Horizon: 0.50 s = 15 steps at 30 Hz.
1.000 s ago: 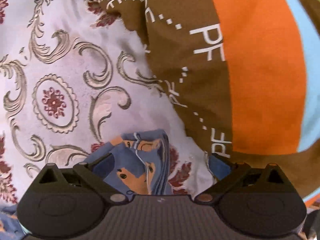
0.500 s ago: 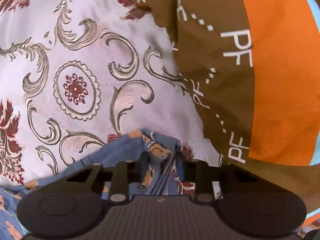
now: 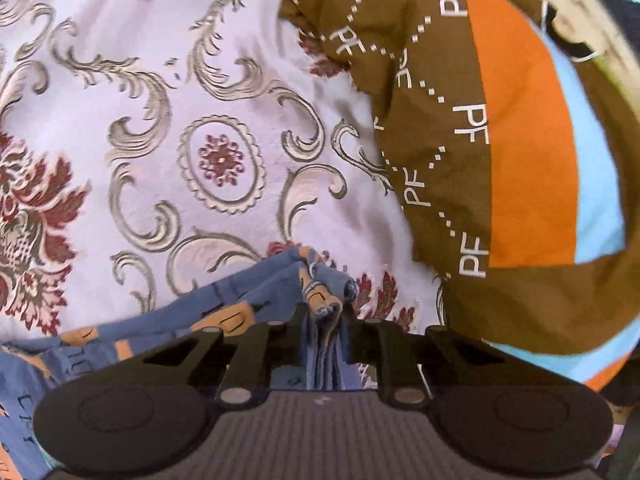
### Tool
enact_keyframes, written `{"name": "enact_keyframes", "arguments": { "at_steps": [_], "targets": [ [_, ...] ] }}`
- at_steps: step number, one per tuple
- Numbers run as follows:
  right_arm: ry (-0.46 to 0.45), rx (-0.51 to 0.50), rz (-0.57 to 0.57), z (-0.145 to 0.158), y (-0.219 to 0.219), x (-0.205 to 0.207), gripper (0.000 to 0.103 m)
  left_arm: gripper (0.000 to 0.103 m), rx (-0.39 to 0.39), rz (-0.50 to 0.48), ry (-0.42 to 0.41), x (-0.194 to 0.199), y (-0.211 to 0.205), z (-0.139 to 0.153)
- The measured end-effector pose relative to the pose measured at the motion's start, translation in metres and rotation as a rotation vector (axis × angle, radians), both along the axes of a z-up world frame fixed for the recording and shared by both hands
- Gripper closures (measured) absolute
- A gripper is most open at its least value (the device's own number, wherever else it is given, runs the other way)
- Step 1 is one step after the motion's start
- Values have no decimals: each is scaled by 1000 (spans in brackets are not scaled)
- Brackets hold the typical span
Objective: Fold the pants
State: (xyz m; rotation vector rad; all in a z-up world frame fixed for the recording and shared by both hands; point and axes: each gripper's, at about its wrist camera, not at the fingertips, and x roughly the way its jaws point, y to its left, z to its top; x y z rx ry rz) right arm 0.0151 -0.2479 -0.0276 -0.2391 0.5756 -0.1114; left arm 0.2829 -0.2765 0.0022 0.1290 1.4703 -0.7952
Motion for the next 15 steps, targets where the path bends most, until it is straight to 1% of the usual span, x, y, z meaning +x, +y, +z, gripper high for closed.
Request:
{"name": "enact_keyframes", "arguments": {
  "at_steps": [4,5,15],
  "targets": [
    [-13,-16,61,3,16,-9,90,87,-68,16,-19,-4,29,7],
    [-14,-23,79,3,21,-11,90,87,-79,19,-21,-5,34,2],
    [-11,-28,215,0,58,-15,91,87,-169,57,-83,-17,114,-3]
  ]
}}
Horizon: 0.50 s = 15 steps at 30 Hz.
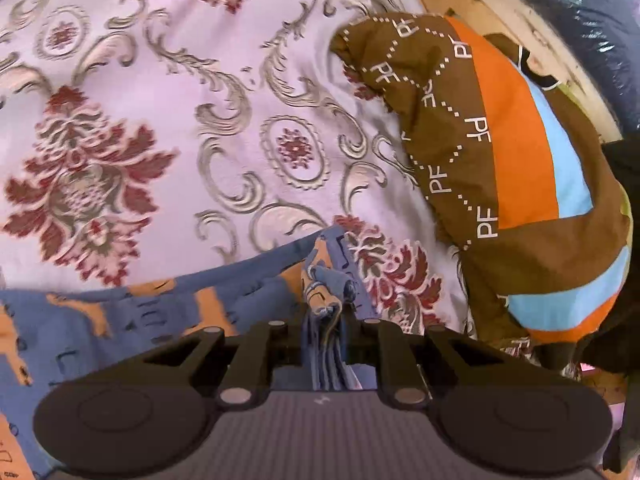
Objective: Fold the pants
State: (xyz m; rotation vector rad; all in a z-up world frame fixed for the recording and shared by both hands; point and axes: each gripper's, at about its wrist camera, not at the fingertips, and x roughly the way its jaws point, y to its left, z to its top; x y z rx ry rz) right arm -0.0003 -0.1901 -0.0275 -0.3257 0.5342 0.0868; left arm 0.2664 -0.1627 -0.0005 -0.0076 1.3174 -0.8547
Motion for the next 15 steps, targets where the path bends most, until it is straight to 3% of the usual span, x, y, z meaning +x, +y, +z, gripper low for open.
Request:
{"name": "enact_keyframes", "arguments": {
  "at_steps": [9,15],
  "targets": [
    [31,-5,110,-6,37,3,91,87,-45,32,-48,-10,59,-13],
    [74,-14,162,-18,56,11,91,88,-16,35,-71,-11,84,-32]
  ]
}}
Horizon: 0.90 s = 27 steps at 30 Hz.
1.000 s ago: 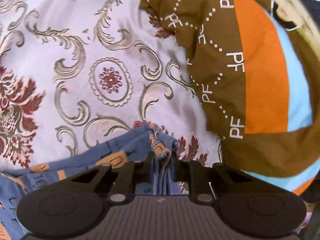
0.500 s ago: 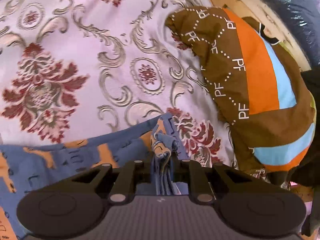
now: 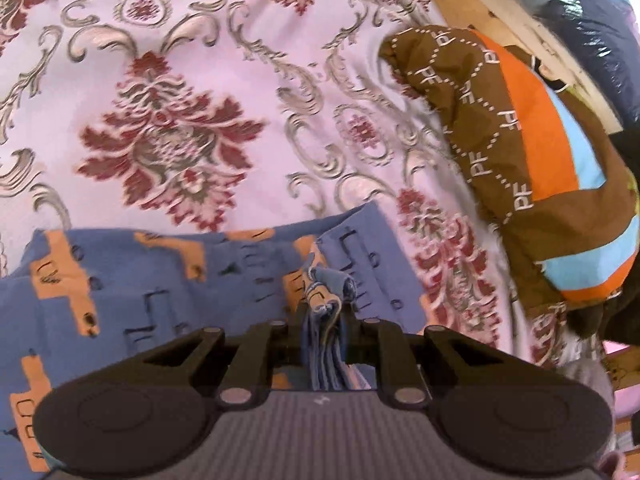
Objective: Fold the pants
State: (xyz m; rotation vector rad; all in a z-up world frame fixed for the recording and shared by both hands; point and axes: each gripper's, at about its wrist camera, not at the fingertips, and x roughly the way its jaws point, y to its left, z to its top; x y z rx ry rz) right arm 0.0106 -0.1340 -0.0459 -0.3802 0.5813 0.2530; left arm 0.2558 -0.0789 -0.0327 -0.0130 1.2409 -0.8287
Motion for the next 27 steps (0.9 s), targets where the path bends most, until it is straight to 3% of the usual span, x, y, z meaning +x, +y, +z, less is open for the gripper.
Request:
{"name": "enact_keyframes", "arguments": {
  "at_steps": [12,27],
  "targets": [
    [75,7,27,-16,13,13,91,87,-91,30,46,8,33,-34],
    [84,32,130,-7,64,33,91,87,-92,-18,-7,22,93,-13]
  ]
}}
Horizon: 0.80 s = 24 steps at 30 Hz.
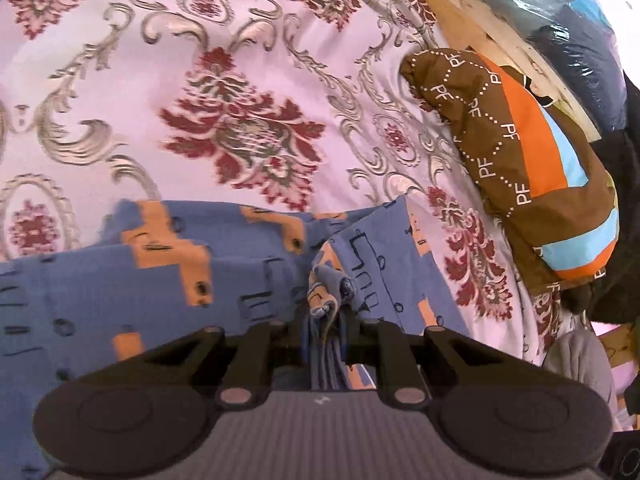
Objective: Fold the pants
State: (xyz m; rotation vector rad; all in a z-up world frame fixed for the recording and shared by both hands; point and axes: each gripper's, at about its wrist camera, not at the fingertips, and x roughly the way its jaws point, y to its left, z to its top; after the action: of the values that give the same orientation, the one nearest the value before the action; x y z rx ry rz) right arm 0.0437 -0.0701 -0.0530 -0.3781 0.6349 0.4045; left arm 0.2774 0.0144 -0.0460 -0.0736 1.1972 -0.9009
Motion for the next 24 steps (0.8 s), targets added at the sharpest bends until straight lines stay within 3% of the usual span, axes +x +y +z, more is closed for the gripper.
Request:
{"name": "enact_keyframes", "arguments": {
  "at_steps": [12,21,24],
  "targets": [
    [19,26,77,-2,41,27,91,87,6,59,9,14,53,-6],
    [39,38,75,-9,45,33,89,86,6,73,26,19,64,-16],
    [32,64,66,-6,41,31,79,67,38,91,4,17,63,-11]
  ]
}}
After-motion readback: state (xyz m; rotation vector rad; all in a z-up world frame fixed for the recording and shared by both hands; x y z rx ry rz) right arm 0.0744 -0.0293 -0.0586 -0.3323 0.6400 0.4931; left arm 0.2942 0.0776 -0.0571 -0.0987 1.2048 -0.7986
